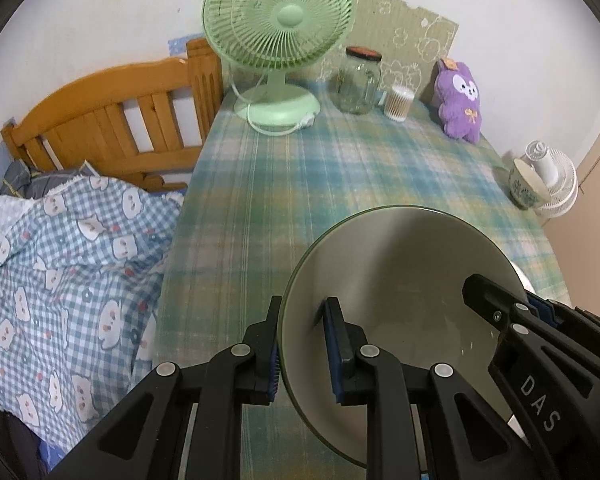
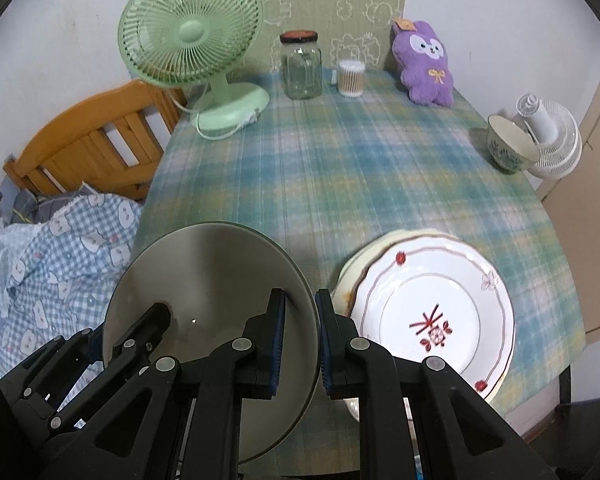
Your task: Organize plates and bowls
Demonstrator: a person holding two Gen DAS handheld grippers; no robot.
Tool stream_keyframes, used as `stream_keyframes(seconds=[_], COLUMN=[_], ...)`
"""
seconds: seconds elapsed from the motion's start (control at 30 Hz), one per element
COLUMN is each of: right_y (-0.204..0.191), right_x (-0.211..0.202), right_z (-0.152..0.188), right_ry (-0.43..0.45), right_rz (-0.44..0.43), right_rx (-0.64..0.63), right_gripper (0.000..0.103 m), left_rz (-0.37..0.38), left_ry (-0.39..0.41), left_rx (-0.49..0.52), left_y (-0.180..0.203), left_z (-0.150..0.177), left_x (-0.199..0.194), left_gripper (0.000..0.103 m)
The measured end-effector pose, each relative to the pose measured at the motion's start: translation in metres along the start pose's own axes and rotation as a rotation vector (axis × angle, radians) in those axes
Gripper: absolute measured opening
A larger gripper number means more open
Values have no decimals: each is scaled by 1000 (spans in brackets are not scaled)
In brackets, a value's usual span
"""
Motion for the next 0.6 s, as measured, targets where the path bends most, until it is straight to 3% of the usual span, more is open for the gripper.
stream_keyframes(seconds=[0.6], right_y=[-3], right_x=[35], right_z=[27], right_ry=[-89], right_rz=[40], right_rx=[6], right_gripper=[19], left_rz=[-11], left_ry=[-97], left_rx=[18], left_y=[-6], left_z=[28], left_x=[28], left_gripper=[18])
Point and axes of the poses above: each gripper's, at about its wrist camera, not at the fingertips, and x roughly the way its jaws point, y to its right, z to its underside, the point moved 8 cm from there along x, roughly the way its jaws point, and after that the axes turned 2 degrees about y, right-handed, at the moved point
